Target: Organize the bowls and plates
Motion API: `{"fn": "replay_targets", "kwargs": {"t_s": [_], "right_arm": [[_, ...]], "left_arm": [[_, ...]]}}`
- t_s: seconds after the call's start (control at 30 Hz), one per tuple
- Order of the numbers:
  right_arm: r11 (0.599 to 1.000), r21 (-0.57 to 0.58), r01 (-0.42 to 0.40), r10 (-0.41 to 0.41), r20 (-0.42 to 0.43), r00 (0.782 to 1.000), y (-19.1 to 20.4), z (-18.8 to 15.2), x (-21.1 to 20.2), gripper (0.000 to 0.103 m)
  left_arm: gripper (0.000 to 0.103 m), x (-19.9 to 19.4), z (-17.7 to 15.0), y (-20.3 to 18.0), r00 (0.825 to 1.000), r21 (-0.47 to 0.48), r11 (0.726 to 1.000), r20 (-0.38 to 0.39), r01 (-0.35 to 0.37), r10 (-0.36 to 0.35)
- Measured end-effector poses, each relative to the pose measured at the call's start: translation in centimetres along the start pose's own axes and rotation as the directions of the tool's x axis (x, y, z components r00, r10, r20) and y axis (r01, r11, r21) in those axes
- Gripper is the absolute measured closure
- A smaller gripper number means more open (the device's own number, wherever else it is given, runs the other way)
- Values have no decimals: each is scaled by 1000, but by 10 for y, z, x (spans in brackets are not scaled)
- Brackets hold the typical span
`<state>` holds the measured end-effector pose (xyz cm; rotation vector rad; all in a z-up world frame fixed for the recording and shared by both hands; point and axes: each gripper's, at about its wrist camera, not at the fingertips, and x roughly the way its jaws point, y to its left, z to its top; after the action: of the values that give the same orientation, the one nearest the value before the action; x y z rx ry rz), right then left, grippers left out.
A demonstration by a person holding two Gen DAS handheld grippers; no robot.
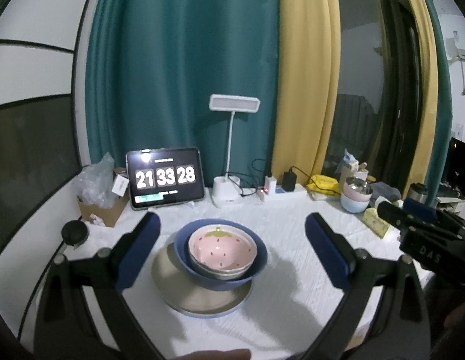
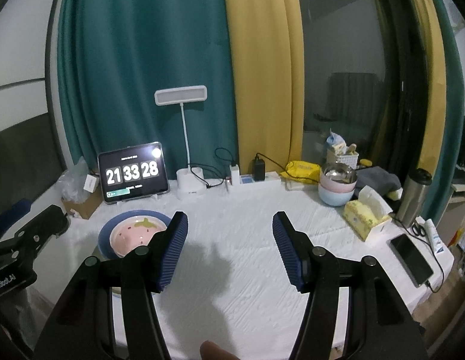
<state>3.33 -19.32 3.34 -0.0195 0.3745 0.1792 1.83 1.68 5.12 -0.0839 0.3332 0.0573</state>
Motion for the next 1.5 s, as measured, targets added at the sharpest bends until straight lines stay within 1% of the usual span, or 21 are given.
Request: {"fn": "replay_targets", "kwargs": {"t_s": [0.53, 0.6, 0.97, 1.5], "right_arm": [[1000, -21, -6, 8, 61, 998, 8, 12, -26, 40], [1000, -21, -8, 10, 69, 998, 8, 14, -29, 40], [1000, -19, -13, 14, 84, 996, 9, 16, -35, 40], [1000, -11, -6, 6, 72, 997, 12, 12, -32, 40]], "left_arm": [[5, -20, 18, 8, 997, 6, 999, 71, -32, 32], [5, -20, 19, 9, 996, 13, 999, 77, -50, 49], [5, -26, 22, 13, 996, -4, 999, 81, -39, 39], [5, -26, 20, 12, 997, -7, 999, 66, -37, 38]]}}
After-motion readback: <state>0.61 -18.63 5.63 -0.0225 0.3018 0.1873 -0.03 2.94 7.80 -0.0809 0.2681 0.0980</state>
